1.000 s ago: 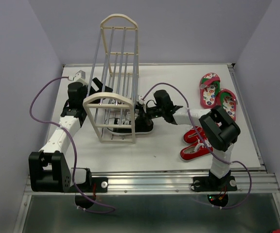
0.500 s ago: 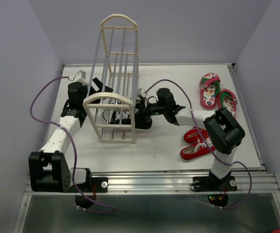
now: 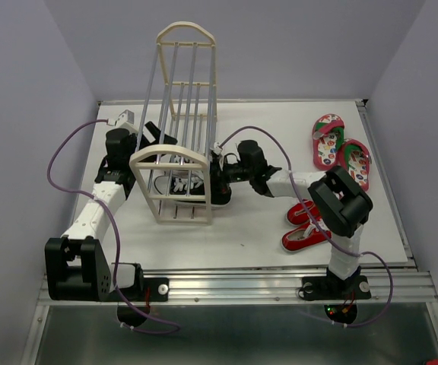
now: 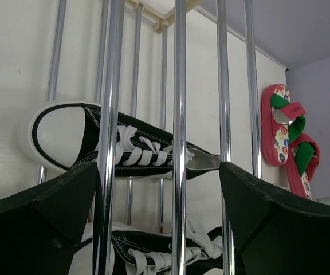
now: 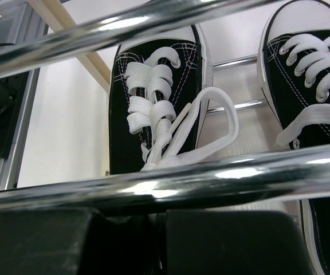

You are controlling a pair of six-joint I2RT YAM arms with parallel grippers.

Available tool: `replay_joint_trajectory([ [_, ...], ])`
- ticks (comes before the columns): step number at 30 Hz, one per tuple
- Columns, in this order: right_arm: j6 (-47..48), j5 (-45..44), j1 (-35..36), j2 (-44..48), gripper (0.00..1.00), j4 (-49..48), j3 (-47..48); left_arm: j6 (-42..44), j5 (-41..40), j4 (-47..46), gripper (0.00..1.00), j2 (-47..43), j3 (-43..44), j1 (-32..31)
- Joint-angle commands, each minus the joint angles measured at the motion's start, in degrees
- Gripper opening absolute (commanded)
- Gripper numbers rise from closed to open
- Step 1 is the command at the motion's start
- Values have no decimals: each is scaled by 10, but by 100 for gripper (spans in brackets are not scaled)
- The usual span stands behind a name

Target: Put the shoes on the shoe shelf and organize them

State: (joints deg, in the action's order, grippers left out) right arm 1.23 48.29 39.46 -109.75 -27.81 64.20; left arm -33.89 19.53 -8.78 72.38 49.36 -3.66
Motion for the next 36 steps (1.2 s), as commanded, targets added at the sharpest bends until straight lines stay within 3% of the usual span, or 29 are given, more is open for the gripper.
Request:
replay_joint_trajectory([
  [1, -4, 12, 5, -12, 1, -81, 52, 13, 9, -29, 99, -4, 14, -4],
  [12, -11, -6, 16, -47, 2, -96, 77, 12, 16, -33, 99, 5, 13, -4],
  [23, 33, 29, 26, -49, 20, -149, 22, 10, 16, -39, 99, 10, 13, -4],
  [28, 30, 25, 26, -66, 35, -174, 12, 9, 15, -40, 99, 12, 12, -4],
  [30, 20, 29, 32, -71, 34, -193, 7, 9, 14, -40, 99, 10, 11, -4],
  [33, -10, 27, 32, -76, 24, -257, -12, 9, 13, -41, 99, 12, 12, -4],
  [34, -11, 29, 32, -78, 15, -263, -14, 10, 13, -41, 99, 13, 12, -4],
  [36, -11, 31, 32, -82, 13, -264, -11, 10, 14, -41, 99, 16, 13, -4],
])
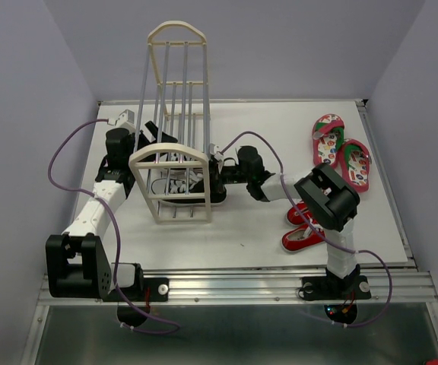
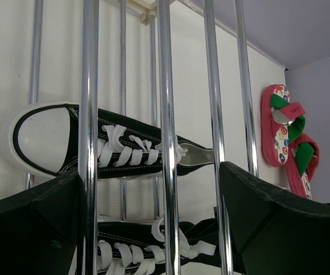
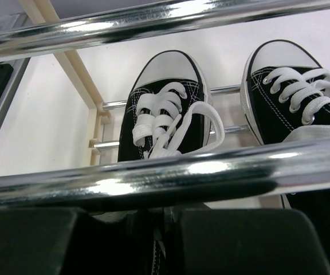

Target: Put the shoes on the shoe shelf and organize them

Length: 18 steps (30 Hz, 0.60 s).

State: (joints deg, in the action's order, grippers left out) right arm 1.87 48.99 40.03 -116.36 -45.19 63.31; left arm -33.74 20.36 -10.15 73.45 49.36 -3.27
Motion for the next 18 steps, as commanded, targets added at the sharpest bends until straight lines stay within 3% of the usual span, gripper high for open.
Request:
replay_joint_trajectory([
  [1, -17, 25, 26, -17, 7, -90, -1, 9, 6, -28, 99, 6, 14, -8],
  [4, -17, 27, 26, -19, 1, -91, 1, 10, 8, -28, 99, 10, 15, -8],
  [14, -113, 51, 31, -18, 1, -265, -20, 12, 7, -22, 99, 10, 13, -8],
  [18, -116, 45, 31, -22, 1, -251, -5, 14, 7, -20, 99, 11, 10, -8],
])
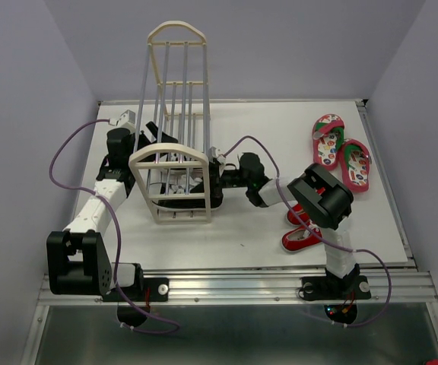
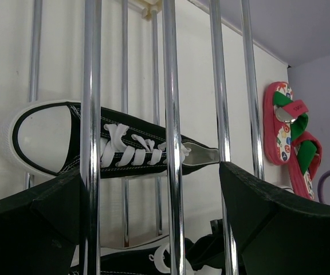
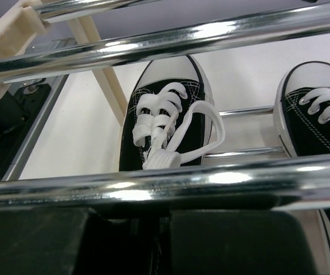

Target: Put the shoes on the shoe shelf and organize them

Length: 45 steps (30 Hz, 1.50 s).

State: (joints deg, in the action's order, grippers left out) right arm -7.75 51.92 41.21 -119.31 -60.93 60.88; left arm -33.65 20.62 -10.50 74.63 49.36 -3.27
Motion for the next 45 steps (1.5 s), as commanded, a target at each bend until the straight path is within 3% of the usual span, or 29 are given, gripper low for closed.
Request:
replay_joint_trajectory([
  [1, -15, 13, 19, 6, 1, -86, 22, 13, 5, -16, 99, -1, 11, -8],
  [4, 11, -6, 19, -2, 2, -41, 28, 13, 5, -17, 99, -2, 12, -8],
  [5, 19, -11, 19, -3, 7, -26, 29, 13, 5, -17, 99, -2, 12, -8],
  [6, 34, -24, 19, -5, 23, 1, 31, 13, 6, -17, 99, -2, 13, -8],
  [8, 46, -31, 19, -6, 27, 22, 34, 13, 6, -17, 99, -2, 13, -8],
  [10, 48, -36, 19, -6, 56, 41, 37, 13, 5, -18, 99, -2, 12, -8],
  [19, 32, -60, 19, 25, 84, 44, 28, 12, 1, -17, 99, -11, 10, -8],
  [22, 22, -67, 19, 49, 100, 42, 20, 12, -3, -15, 99, -16, 10, -8],
  [37, -37, -113, 14, 135, 100, 42, -6, 10, -11, -11, 99, -28, 9, -8],
  [45, -53, -222, -24, 198, 100, 74, -58, 14, -19, -3, 99, -31, 23, -8],
])
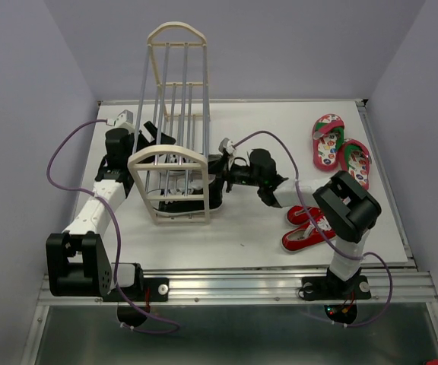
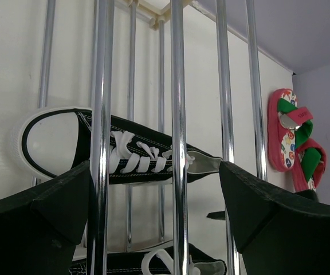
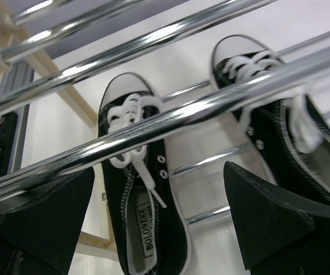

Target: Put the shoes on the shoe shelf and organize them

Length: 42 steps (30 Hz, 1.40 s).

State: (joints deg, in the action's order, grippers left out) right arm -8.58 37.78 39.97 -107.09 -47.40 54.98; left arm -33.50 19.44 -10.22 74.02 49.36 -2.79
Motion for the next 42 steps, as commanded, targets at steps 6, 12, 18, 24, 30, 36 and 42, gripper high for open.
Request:
replay_joint_trajectory([
  [6, -64, -131, -38, 129, 100, -11, -33, 15, -15, -4, 99, -30, 29, -13],
  [12, -79, -180, -66, 161, 100, 24, -48, 16, -50, 8, 99, -32, 36, -12],
  [18, -100, -170, -77, 174, 100, 29, -50, -10, -9, -11, 99, -20, 37, 9],
  [24, -103, -213, -91, 199, 100, 58, -55, -21, -21, 6, 99, -18, 45, 23],
  [30, -122, -227, -102, 216, 100, 70, -67, -32, -21, 26, 99, -27, 60, 61],
  [36, -122, -234, -107, 221, 100, 98, -64, -39, -30, 84, 99, -34, 110, 109],
  [42, -148, -307, -128, 242, 100, 175, -59, -34, -21, 135, 99, -50, 182, 164],
])
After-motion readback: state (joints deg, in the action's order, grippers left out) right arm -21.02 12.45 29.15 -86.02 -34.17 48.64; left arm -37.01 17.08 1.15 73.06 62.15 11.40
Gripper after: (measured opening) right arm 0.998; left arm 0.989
